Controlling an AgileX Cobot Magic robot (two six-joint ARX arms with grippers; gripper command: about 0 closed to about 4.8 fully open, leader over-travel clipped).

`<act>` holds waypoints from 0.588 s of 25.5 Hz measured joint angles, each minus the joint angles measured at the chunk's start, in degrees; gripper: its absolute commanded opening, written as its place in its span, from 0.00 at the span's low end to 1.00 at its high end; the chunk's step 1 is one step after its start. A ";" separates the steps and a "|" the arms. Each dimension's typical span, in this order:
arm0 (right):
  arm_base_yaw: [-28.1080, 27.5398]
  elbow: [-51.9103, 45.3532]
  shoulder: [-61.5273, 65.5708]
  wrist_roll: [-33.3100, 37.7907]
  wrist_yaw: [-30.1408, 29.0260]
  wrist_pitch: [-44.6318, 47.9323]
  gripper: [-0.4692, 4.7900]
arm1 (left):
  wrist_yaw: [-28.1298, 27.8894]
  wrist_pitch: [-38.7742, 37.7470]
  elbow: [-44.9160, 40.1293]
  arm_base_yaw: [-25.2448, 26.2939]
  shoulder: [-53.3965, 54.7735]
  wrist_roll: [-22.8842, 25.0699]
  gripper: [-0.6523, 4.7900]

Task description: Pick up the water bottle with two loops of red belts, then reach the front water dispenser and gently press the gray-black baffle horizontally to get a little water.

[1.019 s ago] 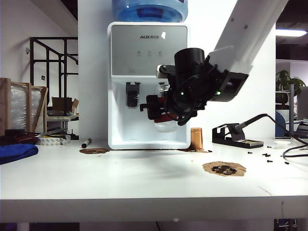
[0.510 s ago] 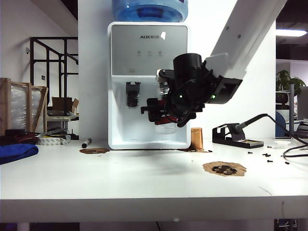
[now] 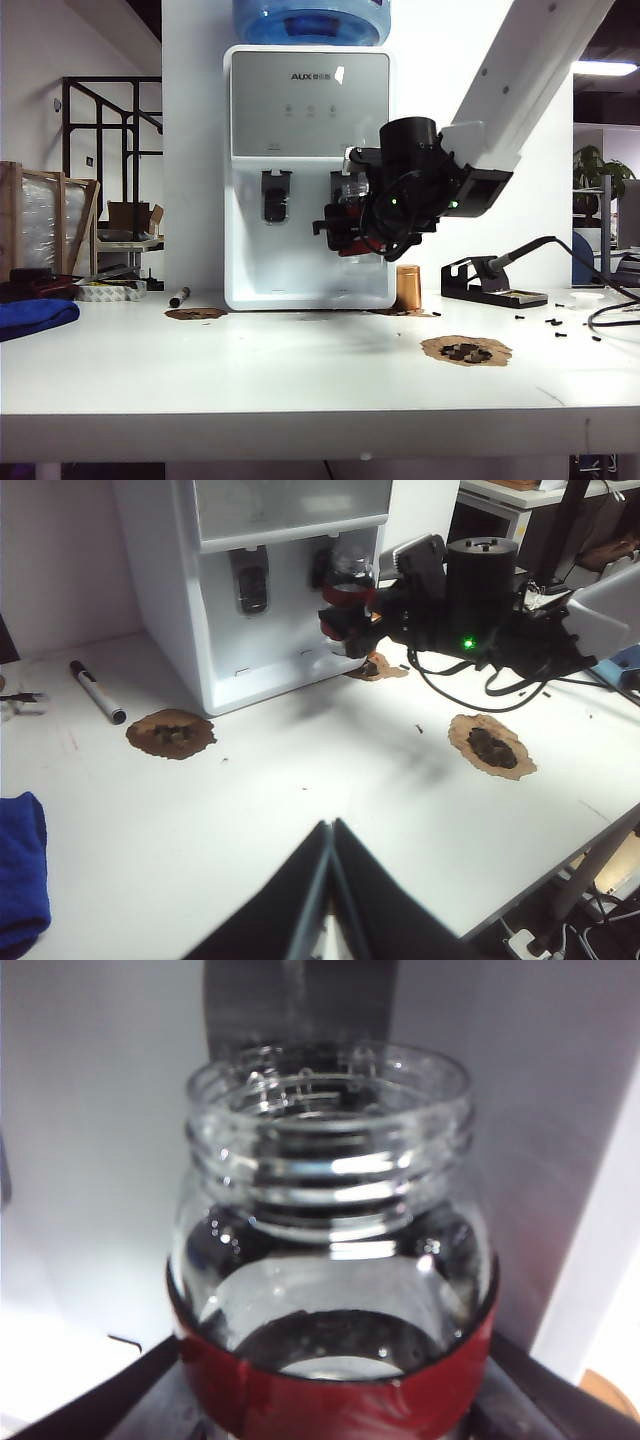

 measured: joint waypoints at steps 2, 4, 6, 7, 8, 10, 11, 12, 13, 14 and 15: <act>0.00 0.85 0.22 -0.15 -0.13 -0.61 0.08 | 0.00 0.00 0.00 0.00 0.00 0.00 0.11; 0.00 1.11 0.37 -0.17 -0.55 -0.68 0.08 | 0.00 0.00 0.00 0.00 0.00 0.00 0.11; 0.00 1.18 0.37 -0.17 -0.63 -0.70 0.08 | 0.00 0.00 0.00 0.00 0.00 0.02 0.11; 0.00 1.18 0.37 -0.17 -0.72 -0.70 0.08 | 0.00 0.00 0.00 0.00 0.00 0.00 0.11; 0.00 1.22 0.42 -0.17 -0.79 -0.70 0.08 | 0.00 0.00 0.00 0.00 0.00 0.02 0.11; 0.00 1.40 0.66 -0.17 -1.86 -0.61 0.08 | 0.00 0.00 0.00 0.00 0.00 0.02 0.11; -0.02 1.40 0.76 -0.17 -2.62 -0.37 0.08 | 0.00 0.00 0.00 0.00 0.00 0.02 0.11; -0.02 1.40 0.94 -0.17 -3.19 -0.24 0.08 | 0.02 0.00 0.00 0.00 0.00 0.02 0.11; 0.00 1.40 1.05 -0.20 -3.50 -0.26 0.08 | 0.00 -0.02 0.00 0.00 0.00 0.02 0.11; 0.00 1.40 1.09 -0.20 -3.65 -0.28 0.08 | 0.00 0.00 0.00 0.00 0.00 0.02 0.11; 0.00 1.40 1.09 -0.20 -3.82 -0.31 0.08 | 0.00 -0.02 0.00 0.00 0.00 0.02 0.11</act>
